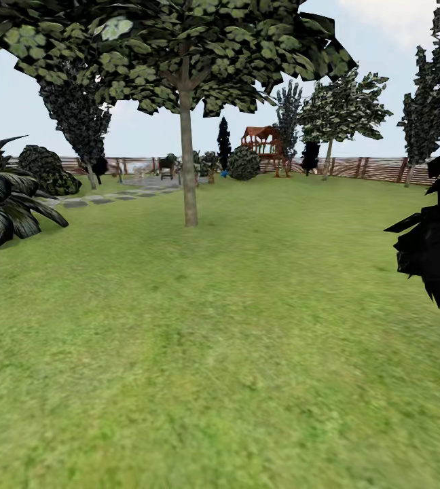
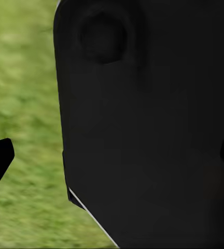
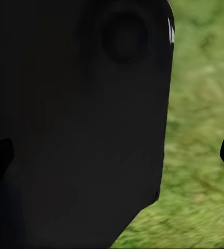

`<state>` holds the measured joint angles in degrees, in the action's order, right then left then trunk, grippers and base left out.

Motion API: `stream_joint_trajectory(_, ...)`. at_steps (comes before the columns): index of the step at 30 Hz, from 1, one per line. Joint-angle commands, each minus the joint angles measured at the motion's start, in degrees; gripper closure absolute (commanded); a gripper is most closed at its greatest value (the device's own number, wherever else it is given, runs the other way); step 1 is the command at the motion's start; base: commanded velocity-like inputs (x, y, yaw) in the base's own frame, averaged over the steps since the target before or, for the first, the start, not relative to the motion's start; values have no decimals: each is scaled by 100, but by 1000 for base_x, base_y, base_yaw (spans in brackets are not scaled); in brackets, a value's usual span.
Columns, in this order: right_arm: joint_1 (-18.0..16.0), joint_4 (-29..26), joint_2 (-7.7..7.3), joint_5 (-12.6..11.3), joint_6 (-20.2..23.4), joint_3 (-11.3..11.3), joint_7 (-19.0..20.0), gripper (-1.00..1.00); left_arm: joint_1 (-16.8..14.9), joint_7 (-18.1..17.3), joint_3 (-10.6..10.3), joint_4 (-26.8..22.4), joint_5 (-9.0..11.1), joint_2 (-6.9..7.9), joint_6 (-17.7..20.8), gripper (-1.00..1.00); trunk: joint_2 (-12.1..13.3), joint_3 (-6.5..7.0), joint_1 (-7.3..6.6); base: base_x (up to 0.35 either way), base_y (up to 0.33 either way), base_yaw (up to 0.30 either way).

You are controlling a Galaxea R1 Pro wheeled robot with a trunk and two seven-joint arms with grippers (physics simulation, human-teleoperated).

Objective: Take the three Easter eggs out of the wicker basket on the lawn in the garden, then place them on the lawn next to a single tree (choose any tree) so that all three eggs are next to the same tree and none are left in the basket.

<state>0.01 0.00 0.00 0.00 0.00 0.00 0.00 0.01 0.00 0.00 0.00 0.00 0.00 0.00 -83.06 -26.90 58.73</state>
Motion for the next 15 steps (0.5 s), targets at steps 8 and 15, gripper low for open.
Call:
stream_joint_trajectory(8, -76, 0, 28, -18, -11, -17, 12, -100, -6, 1, 9, -26, 10, 32, -9, -100, -1, -3, 0, 0, 0, 0)
stream_joint_trajectory(15, -305, -22, 46, -5, -158, -11, 24, -100, -10, 0, 9, -70, 17, 258, -9, -100, -1, -3, 0, 0, 0, 0)
